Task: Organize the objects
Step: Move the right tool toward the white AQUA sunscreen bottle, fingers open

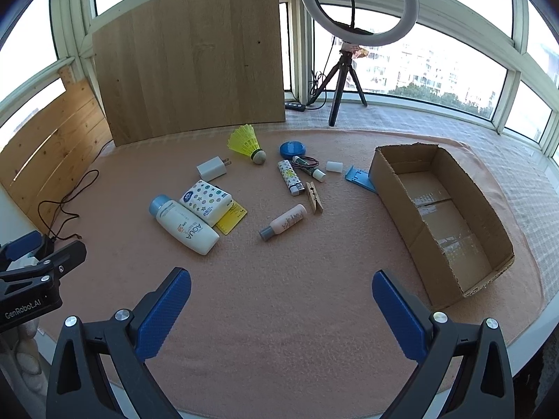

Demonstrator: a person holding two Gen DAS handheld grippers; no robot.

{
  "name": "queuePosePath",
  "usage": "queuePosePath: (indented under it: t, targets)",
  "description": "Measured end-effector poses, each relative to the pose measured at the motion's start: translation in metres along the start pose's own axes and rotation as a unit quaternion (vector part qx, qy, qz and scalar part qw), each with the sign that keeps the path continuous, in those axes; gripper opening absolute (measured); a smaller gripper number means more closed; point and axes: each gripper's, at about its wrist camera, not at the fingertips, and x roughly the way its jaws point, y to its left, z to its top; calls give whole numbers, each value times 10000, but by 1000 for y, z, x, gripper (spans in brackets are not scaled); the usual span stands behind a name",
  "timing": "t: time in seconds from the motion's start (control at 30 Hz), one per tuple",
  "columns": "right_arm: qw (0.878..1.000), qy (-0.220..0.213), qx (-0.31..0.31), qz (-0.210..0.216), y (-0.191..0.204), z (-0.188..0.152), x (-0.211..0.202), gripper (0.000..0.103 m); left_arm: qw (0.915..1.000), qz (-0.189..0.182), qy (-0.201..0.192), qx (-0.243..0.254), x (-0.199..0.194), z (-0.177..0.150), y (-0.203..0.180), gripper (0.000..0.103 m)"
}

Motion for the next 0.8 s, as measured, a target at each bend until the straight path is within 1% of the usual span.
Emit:
queuePosePath:
  t: [0.03,0.1,0.23,0.3,0.37,0.47,0.53,0.6,0.67,0.8]
  targets:
    - [10000,22,-43,51,2,2,3,101,10000,10,8,-2,3,1,1,100]
    - [9997,60,-143,192,7,5,8,94,10000,41,28,-21,8,2,3,99]
    - [9981,207,-273,506,18,14,26,85,9999,57,80,-98,17,3,11,97]
    - [9967,332,-314,674,24,19,36,73,9998,100,102,-121,22,4,14,96]
    - [9946,467,-325,872,29,24,48,67,9997,125,130,-146,27,4,19,94]
    - [9907,630,-361,1150,37,30,64,65,9994,155,199,-219,36,3,27,91]
    - [9883,728,-413,1273,43,34,73,62,9992,170,239,-276,41,2,32,88]
    - [9856,840,-493,1381,50,39,84,52,9989,207,273,-333,45,0,38,87]
    - [9826,982,-553,1478,57,43,95,48,9985,244,310,-381,49,-2,42,85]
    - [9751,1261,-646,1704,69,50,118,47,9978,303,381,-446,55,-5,50,82]
